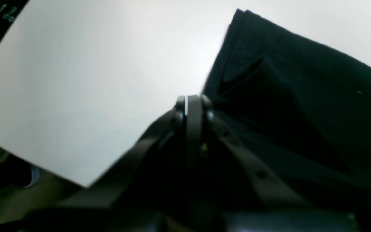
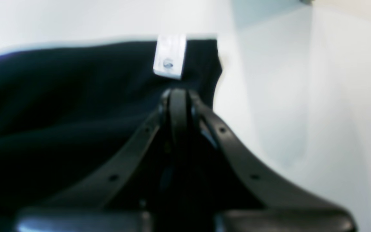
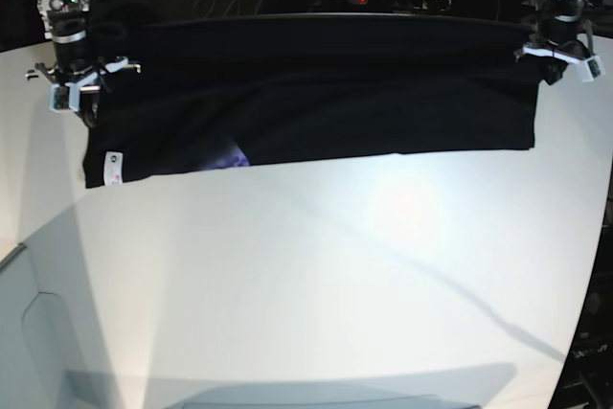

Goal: Fold the T-shirt properly
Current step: 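Hold the folded shirt edge with both grippers and adjust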

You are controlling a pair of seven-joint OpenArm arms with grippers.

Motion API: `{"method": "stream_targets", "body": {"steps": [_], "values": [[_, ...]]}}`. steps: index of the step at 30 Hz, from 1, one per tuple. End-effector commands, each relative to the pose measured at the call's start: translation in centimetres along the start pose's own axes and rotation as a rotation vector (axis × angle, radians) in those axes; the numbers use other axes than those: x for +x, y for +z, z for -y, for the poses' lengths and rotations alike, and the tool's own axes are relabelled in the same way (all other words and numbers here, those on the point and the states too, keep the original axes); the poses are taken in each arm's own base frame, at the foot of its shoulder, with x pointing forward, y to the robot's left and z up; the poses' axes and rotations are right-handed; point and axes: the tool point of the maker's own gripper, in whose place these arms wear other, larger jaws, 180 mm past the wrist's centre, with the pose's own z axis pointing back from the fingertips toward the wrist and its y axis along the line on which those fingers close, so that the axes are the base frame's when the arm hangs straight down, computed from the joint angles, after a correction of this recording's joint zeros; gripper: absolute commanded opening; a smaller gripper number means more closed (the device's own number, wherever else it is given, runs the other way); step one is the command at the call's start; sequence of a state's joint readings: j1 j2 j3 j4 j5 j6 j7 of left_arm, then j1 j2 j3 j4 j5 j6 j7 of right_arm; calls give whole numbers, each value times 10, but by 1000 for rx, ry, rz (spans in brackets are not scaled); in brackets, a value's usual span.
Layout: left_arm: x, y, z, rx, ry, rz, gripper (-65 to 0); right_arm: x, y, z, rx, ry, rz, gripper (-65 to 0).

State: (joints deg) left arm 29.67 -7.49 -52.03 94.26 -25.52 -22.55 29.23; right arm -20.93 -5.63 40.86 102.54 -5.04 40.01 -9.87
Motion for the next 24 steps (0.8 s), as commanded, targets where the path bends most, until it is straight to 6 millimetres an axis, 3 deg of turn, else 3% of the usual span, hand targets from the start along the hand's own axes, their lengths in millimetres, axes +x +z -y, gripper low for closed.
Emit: {"method": "stream_targets", "body": {"steps": [1, 7, 11, 15, 18, 20, 24], "values": [[13, 2, -3, 3, -12, 42, -649, 10, -3, 3, -8, 9, 37, -650], [13, 2, -3, 3, -12, 39, -649, -4, -23, 3, -11, 26, -19, -642], [13, 2, -3, 3, -12, 39, -647, -3, -28, 5, -20, 64, -36, -518], [13, 2, -3, 3, -12, 39, -645, 19, -28, 13, -52, 78, 16, -387], [13, 2, -3, 3, -12, 37, -643, 45, -13, 27, -118, 44, 103, -355], [13, 2, -3, 2, -11, 38, -611, 62, -2, 27, -133, 49, 153, -356], [13, 5, -2, -1, -13, 40, -497, 48, 6, 3, -71, 79, 72, -353]]}}
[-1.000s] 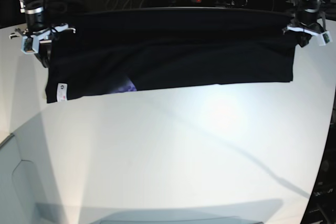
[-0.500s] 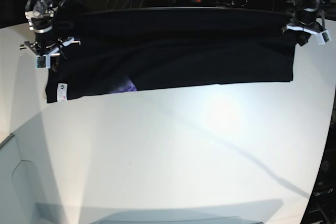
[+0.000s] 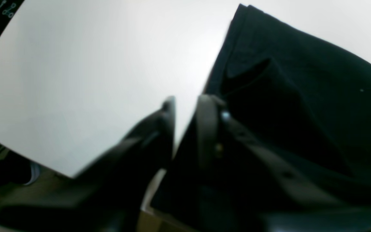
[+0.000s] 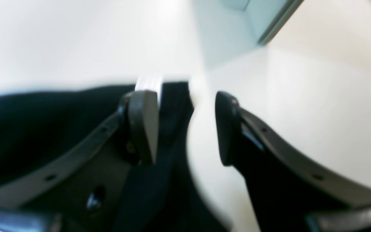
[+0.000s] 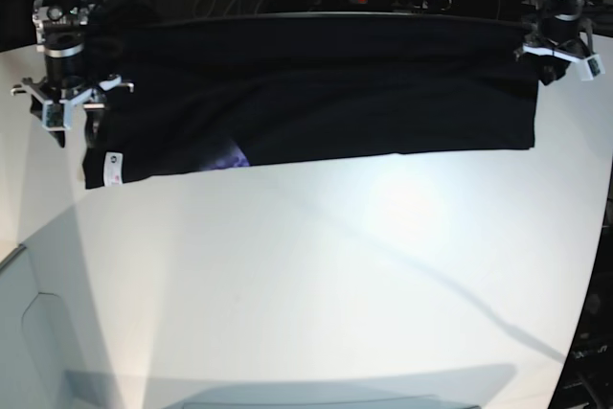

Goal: Fold the T-shirt properly
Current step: 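Hold the folded shirt edge with both grippers and adjust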

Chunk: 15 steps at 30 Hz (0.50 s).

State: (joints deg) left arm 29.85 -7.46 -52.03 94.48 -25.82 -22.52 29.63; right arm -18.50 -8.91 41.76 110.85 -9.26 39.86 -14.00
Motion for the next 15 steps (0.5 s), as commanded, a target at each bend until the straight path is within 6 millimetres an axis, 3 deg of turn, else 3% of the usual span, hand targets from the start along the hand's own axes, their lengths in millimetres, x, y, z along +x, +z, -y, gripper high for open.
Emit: {"method": "stream_targets", "body": {"steps": [1, 8, 15], "values": [[13, 4, -2, 1, -12, 43, -471, 4, 3, -7, 25, 8, 16, -353], [7, 9, -1, 8, 2, 38, -369, -24, 15, -52, 163, 19, -76, -352], [6, 6, 1, 2, 8, 37, -238, -46, 5, -61, 188, -16, -133, -352]]}}
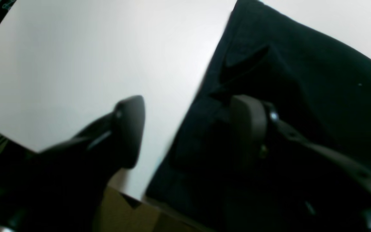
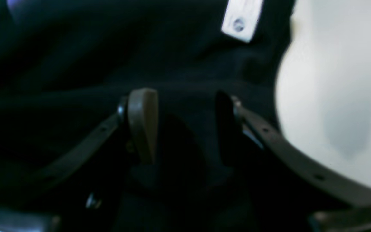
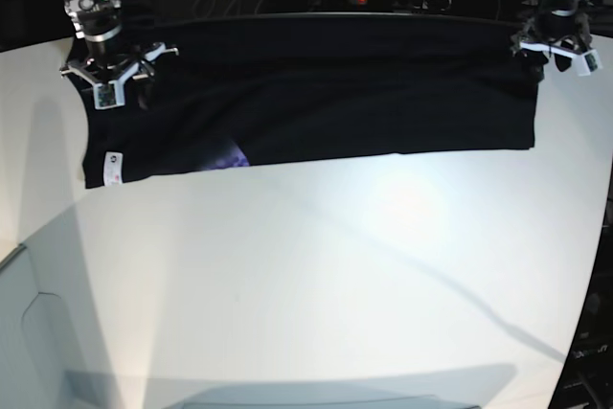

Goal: Fold the T-shirt properly
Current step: 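Hold the folded shirt edge with both grippers and adjust, then carry the left gripper's shirt end toward the right gripper, folding it over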

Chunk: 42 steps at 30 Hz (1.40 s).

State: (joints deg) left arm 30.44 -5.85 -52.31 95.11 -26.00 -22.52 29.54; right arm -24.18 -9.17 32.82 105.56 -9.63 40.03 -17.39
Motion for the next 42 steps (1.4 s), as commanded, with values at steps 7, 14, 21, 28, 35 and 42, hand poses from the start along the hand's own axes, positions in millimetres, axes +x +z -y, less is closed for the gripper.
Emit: {"method": "stream_targets", "body": {"steps": [7, 14, 21, 28, 35, 42], "values": [[3, -7, 0, -2, 32, 26, -222, 0, -7, 7, 6, -2, 17, -352], [-29, -19, 16, -53, 36, -66, -223, 5, -4, 23, -42, -6, 34, -352], [-32, -21, 18, -56, 41, -75, -277, 5, 2, 47, -110, -24, 37, -352], [-29, -21, 19, -58, 38, -65, -476, 1, 0, 47, -109, -33, 27, -352], [-16, -25, 21, -61, 42, -33, -650, -16, -11, 40, -82, -79, -7, -352], [24, -17, 34, -88, -15, 66, -650, -36, -24, 36, -49, -113, -52, -352]]}}
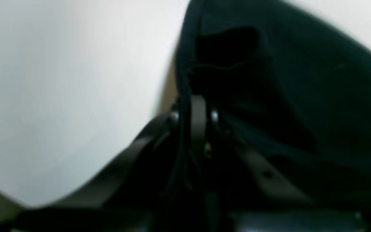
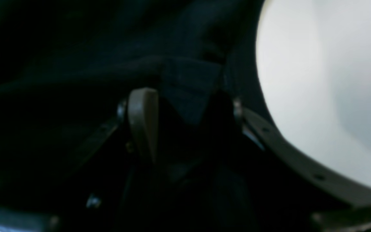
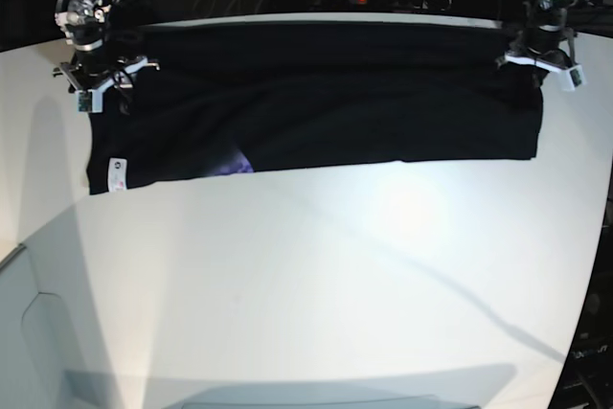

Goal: Fold the T-shirt properly
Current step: 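Carry the left gripper's shirt end toward the right gripper, folding it over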

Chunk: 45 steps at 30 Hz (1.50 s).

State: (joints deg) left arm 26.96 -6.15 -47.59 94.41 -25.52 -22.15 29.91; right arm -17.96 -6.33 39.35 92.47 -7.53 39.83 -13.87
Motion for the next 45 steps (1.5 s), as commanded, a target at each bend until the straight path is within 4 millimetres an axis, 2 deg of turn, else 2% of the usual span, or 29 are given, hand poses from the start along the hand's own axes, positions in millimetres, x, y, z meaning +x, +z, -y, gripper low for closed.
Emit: {"method": "stream_targets", "body": {"steps": [1, 3, 6, 8, 10, 12, 19, 24, 27, 33, 39, 45], "values": [[29, 6, 6, -16, -32, 87, -650, -8, 1, 3, -5, 22, -46, -352], [46, 13, 16, -30, -60, 134, -650, -9, 1, 3, -5, 21, -47, -352], [56, 21, 36, -56, -53, 181, -650, -8, 1, 3, -5, 22, -44, -352], [56, 27, 46, -68, -44, 193, -650, -8, 1, 3, -5, 22, -44, -352], [52, 30, 70, -118, -43, 191, -650, -7, 1, 3, -6, 23, -43, -352], [41, 35, 96, -187, -55, 165, -650, -6, 0, 3, -6, 23, -41, -352], [-7, 49, 209, -505, -87, 38, -650, -1, -2, 3, -6, 22, -29, -352], [-49, 69, 283, -677, -264, -39, -650, -1, -3, 3, -6, 22, -28, -352], [-59, 79, 312, -742, -354, -37, -650, -1, -3, 3, -6, 22, -28, -352], [-68, 88, 340, -802, -441, -27, -650, -1, -3, 3, -6, 22, -28, -352], [-79, 82, 352, -833, -460, -49, -650, -1, -3, 3, -6, 22, -28, -352], [-93, 85, 372, -898, -486, -72, -650, -1, -3, 3, -6, 22, -28, -352]]}}
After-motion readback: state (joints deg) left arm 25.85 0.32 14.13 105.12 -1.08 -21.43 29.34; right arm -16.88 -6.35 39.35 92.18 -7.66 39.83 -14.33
